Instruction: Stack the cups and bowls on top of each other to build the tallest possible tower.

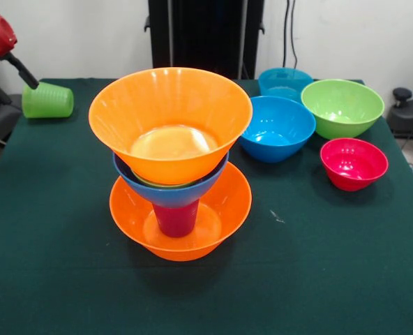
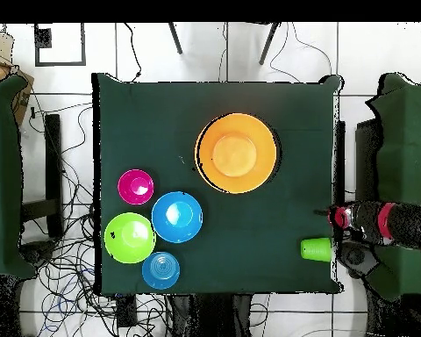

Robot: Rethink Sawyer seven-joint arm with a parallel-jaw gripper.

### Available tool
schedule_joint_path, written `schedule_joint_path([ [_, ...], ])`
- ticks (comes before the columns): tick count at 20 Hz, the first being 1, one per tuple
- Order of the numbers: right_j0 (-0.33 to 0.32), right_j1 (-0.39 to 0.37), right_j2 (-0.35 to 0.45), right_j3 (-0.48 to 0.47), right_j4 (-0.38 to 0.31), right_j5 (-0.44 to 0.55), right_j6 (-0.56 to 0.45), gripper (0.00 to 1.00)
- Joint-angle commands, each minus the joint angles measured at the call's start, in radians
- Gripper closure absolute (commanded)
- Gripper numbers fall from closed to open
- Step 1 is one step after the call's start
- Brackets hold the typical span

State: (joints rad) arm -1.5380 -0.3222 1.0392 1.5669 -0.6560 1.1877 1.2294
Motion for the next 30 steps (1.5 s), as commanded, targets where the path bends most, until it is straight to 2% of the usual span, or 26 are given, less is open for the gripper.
schedule_joint_path([
  [1,0.023,0.024,-0.099,-0.046,-0.11,0.026,-0.365,0.0],
  [14,0.018,0.059,-0.103,-0.085,-0.13,0.035,-0.401,0.0],
  [30,-0.006,0.078,-0.115,-0.082,-0.145,0.02,-0.418,0.0],
])
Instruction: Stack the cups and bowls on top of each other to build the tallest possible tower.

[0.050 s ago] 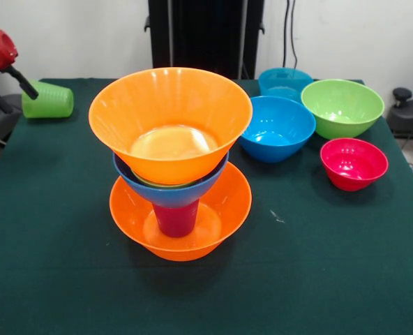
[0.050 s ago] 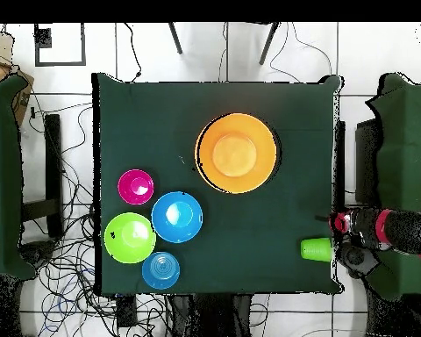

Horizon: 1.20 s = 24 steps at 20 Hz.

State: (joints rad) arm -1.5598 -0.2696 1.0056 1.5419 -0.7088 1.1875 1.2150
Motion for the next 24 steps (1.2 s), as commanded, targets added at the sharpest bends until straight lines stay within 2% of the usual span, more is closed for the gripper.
schedule_joint_path([
  [1,0.013,0.022,-0.082,-0.053,-0.092,0.021,-0.402,0.0],
  [9,-0.013,-0.023,-0.075,-0.002,-0.078,0.027,-0.383,0.0],
  [24,-0.032,-0.064,-0.065,0.059,-0.075,0.013,-0.344,0.0],
])
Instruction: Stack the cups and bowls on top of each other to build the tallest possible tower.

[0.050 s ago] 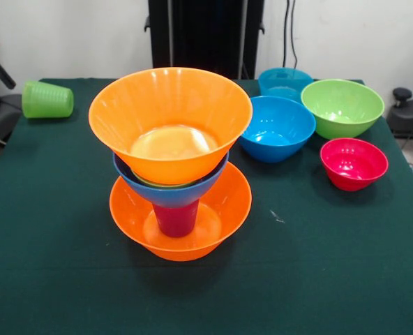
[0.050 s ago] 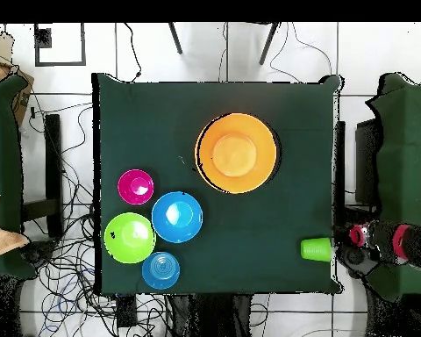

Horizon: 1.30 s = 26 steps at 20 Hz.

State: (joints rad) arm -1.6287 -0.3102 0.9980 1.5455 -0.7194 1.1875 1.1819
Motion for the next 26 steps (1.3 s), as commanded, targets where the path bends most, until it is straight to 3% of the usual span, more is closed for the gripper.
schedule_joint_path([
  [1,0.036,-0.027,-0.056,0.061,-0.063,0.011,-0.305,0.0],
  [13,0.036,-0.078,-0.046,0.118,-0.05,-0.009,-0.255,0.0],
  [26,0.051,-0.071,-0.061,0.156,-0.072,-0.071,-0.195,0.0],
])
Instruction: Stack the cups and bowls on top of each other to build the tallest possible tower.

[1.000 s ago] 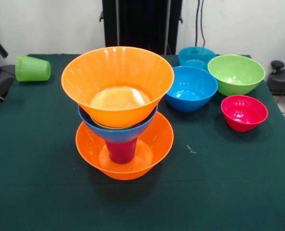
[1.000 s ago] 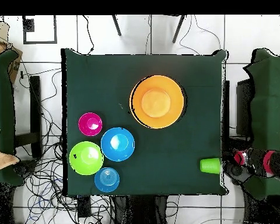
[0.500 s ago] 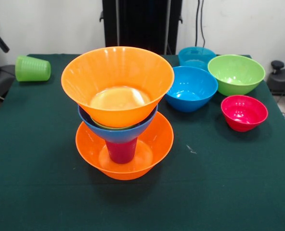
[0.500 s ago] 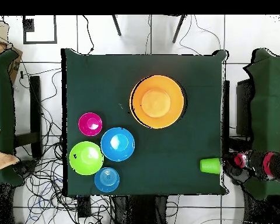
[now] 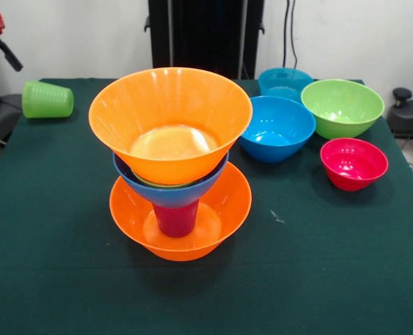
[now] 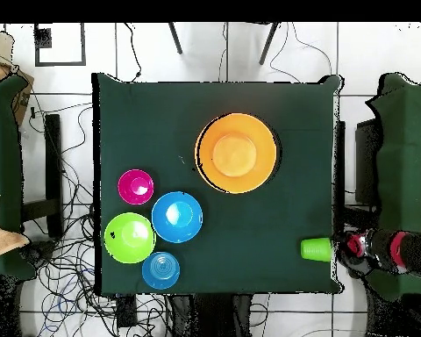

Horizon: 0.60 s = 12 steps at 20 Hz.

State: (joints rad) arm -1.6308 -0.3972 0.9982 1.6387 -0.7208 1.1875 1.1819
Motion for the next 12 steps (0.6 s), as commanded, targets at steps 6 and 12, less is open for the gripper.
schedule_joint_path([
  [6,0.05,0.04,-0.072,0.061,-0.083,-0.094,-0.198,0.0],
  [12,0.05,0.055,-0.085,0.051,-0.084,-0.1,-0.213,0.0],
])
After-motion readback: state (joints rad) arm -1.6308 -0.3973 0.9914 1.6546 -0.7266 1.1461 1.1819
